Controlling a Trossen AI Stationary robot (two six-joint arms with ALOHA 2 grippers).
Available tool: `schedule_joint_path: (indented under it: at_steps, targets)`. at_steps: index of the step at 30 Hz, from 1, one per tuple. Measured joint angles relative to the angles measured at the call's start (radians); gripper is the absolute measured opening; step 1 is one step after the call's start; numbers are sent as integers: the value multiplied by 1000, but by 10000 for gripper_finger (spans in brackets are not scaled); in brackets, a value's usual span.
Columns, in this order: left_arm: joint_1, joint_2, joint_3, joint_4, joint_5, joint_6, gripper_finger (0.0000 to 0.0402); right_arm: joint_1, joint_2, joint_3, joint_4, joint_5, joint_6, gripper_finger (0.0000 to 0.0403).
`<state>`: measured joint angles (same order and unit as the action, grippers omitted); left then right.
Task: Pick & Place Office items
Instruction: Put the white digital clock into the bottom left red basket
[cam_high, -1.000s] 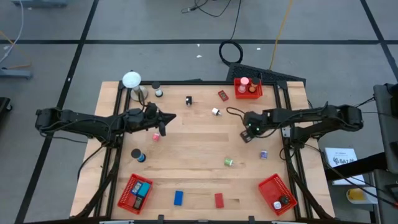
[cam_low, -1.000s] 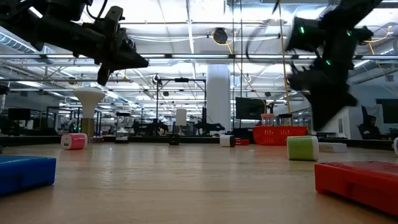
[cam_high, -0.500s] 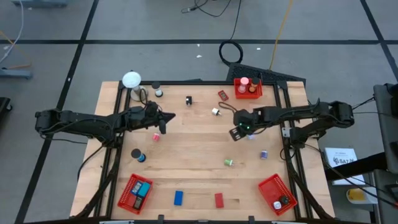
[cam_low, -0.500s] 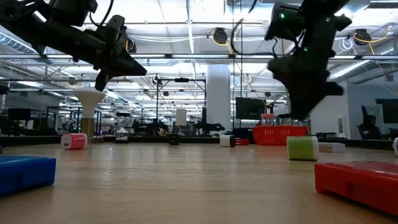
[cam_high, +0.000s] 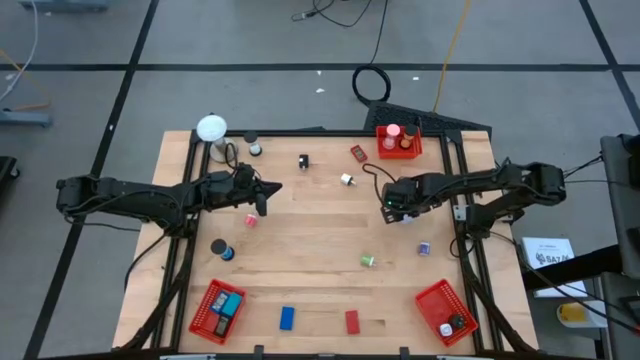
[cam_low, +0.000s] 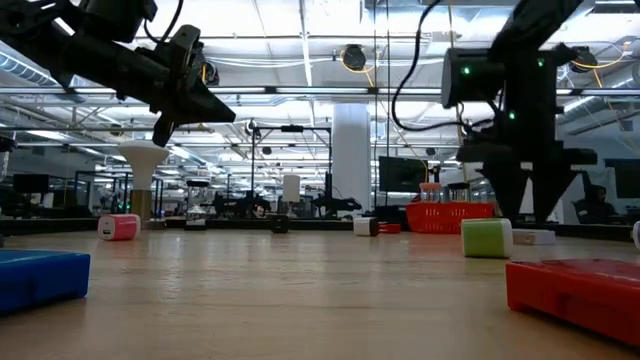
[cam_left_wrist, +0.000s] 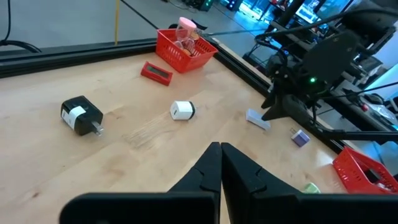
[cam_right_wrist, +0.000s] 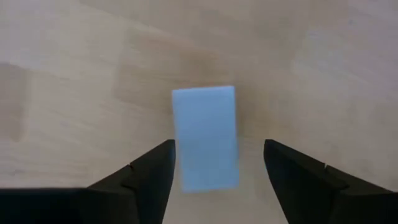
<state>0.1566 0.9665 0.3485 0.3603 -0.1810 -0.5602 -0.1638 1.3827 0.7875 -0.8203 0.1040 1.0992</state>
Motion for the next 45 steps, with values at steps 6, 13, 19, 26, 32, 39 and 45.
schedule_joint_path:
  at_steps: [6, 13, 19, 26, 32, 39, 45]
  targets:
    - [0, 0, 0, 0, -3, -3, 15, 0, 2, -93, 143, -34, 1, 233]
    - [0, 0, 0, 0, -4, -16, 3, 1, -2, -122, 191, -44, -4, 180]
    - [9, 0, 0, -22, -11, -69, 15, 1, 4, -87, 209, -54, -98, 147]
    - [52, 0, 0, -89, -5, -82, 4, 15, 13, 4, 389, -82, -311, 147]
    - [85, 0, 0, -104, -2, -64, 14, 33, 169, 149, 447, -133, -500, 147]
    - [115, 1, 0, -113, 30, -44, 7, 97, 444, 453, 389, -186, -809, 147]
    - [134, 2, 0, -151, 31, -40, 16, 143, 605, 669, 346, -184, -1053, 147]
